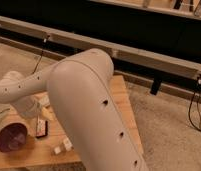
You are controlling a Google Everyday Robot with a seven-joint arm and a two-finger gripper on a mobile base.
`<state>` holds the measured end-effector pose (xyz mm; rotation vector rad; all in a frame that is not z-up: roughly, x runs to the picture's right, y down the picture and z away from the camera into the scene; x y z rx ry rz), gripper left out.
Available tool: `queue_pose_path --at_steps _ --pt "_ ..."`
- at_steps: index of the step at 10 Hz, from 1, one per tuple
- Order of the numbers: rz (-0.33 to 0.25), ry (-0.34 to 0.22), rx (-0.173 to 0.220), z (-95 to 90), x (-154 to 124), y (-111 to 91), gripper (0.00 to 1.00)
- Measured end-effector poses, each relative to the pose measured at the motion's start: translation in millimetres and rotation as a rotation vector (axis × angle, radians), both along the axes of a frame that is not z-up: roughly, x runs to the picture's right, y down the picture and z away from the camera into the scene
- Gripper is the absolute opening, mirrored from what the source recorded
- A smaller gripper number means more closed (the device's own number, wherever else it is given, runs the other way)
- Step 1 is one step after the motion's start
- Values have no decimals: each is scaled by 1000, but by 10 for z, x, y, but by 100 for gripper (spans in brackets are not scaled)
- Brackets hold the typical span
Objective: Place the eraser in the ceramic cup
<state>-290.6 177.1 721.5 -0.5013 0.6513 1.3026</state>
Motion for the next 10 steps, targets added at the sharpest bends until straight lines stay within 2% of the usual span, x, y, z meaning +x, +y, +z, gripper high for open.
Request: queue_pose_path --at_steps 2,7,9,10 --pt "27 26 11 14 15 -19 65" --pt "31 14 14 11 16 -23 65" --pt "46 -44 33 13 -16 -29 65" --pt "69 -124 46 4 -65 26 65"
